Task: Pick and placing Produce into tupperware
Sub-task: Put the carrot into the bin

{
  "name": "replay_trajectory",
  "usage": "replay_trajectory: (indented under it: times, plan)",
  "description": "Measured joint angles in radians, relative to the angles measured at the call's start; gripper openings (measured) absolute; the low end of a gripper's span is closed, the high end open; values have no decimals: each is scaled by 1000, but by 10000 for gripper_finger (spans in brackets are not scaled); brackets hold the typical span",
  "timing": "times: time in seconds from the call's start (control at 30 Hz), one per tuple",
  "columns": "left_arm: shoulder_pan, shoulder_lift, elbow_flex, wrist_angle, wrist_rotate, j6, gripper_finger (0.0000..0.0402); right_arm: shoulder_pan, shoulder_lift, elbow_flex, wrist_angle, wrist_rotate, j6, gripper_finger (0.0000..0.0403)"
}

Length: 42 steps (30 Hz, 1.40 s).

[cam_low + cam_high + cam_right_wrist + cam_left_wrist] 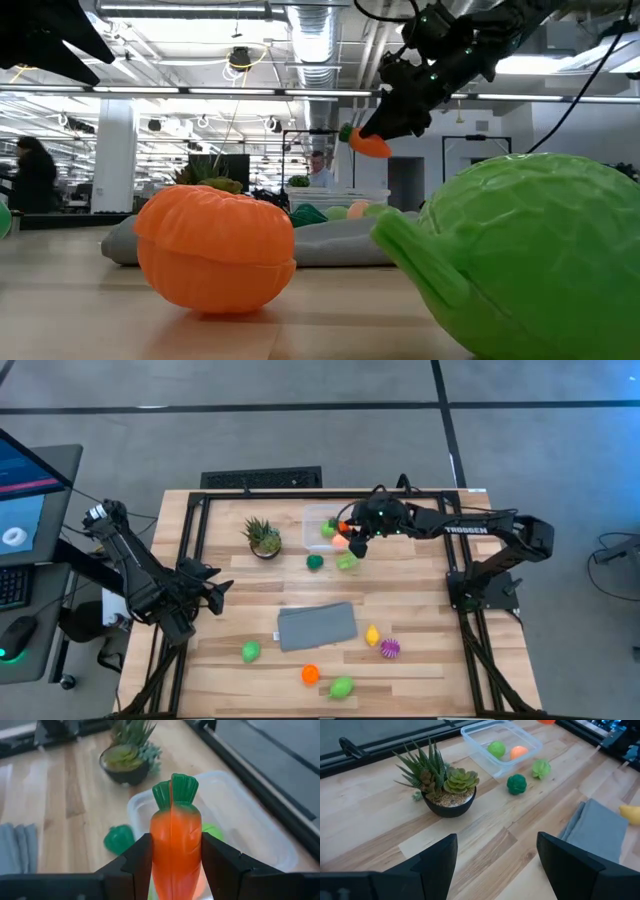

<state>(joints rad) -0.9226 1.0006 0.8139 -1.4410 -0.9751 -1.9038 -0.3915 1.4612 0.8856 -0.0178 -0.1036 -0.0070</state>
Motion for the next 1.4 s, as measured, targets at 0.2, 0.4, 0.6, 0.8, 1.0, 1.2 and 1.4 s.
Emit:
replay_trajectory:
  times: [0.2, 0.4, 0.6, 0.8, 1.0, 1.2, 1.4]
  plan:
    - [0, 0, 0, 0, -22, 0, 263, -49, 0, 0, 44, 0, 18, 176]
    - [0, 0, 0, 0, -28, 0, 263, -63, 0, 0, 85, -1, 32, 178]
    - [0, 0, 0, 0, -35, 0, 263, -75, 0, 0, 88, 0, 36, 178]
    - [0, 0, 0, 0, -35, -1, 263, -83, 37, 17, 127, 0, 75, 178]
    - [0, 0, 0, 21, -34, 0, 263, -82, 162, 132, 82, -2, 89, 179]
    - [0, 0, 0, 23, -49, -1, 263, -108, 280, 255, -14, -5, 88, 182]
    - [0, 0, 0, 26, -68, -1, 263, -135, 370, 351, -124, -44, 87, 181]
